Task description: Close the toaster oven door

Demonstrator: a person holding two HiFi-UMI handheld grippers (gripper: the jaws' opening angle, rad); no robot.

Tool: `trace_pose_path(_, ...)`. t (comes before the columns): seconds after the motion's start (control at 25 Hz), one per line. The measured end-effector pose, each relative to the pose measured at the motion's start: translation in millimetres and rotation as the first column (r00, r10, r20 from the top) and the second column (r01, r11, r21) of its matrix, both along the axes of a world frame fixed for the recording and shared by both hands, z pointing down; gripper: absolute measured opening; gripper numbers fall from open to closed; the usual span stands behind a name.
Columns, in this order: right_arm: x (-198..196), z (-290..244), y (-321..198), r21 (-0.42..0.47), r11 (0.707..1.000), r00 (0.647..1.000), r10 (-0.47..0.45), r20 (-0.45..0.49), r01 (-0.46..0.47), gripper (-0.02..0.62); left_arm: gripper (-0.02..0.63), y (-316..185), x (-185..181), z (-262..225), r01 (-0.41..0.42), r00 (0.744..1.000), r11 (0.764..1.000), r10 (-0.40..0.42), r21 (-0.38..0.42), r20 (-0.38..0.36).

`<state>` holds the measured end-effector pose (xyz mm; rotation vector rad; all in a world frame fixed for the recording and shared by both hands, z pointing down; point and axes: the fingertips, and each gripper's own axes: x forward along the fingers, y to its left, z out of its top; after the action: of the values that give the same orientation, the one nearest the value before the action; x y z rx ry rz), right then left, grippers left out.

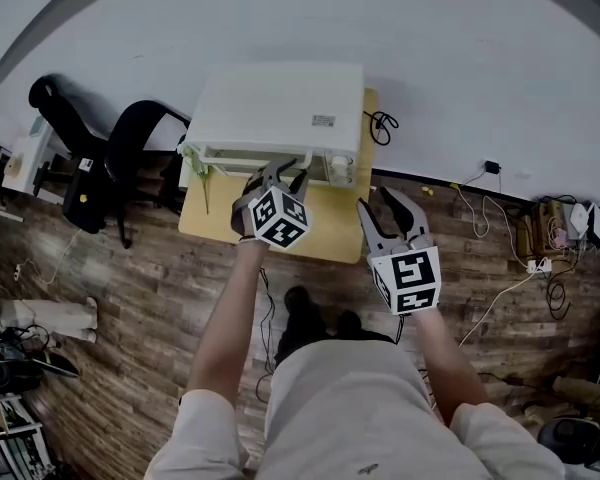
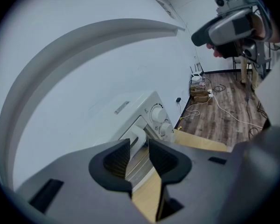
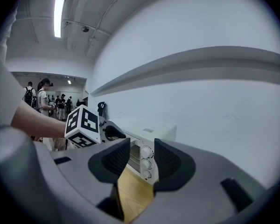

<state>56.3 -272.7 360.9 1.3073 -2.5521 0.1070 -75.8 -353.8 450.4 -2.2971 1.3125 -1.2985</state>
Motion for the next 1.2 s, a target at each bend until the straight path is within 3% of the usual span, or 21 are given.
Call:
trace_pose_path(0.52,12,8,20,-0.029,1.000,1.000,-0.013,0.003,0.013,0.146,0.121,40,12,-17,0.054,0.996,0.998,-0.052,0.022,-0.072)
trace_pose_path(0.76,7,15,36,-0.049,0.999,1.000,-0.022,0.002,0.022,0.146,0.121,69,16,-28,0.077,0.983,0.997,-0.073,0.020,-0.166)
trace_pose_path(1.04,-5,15,59,-0.051,0.999,1.000,-0.020,-0.015,0.019,0.140,0.120,104,17,-53,0.081,0.946,0.996,-0.066,0.036,-0.317)
trace_pose_path(1.2,-12,13,75,-0.048,0.999,1.000,-0.006,-0.027,0.004,0.127,0.118,127,11,-56,0.083,0.946,0.995,-0.060,0.061,-0.317)
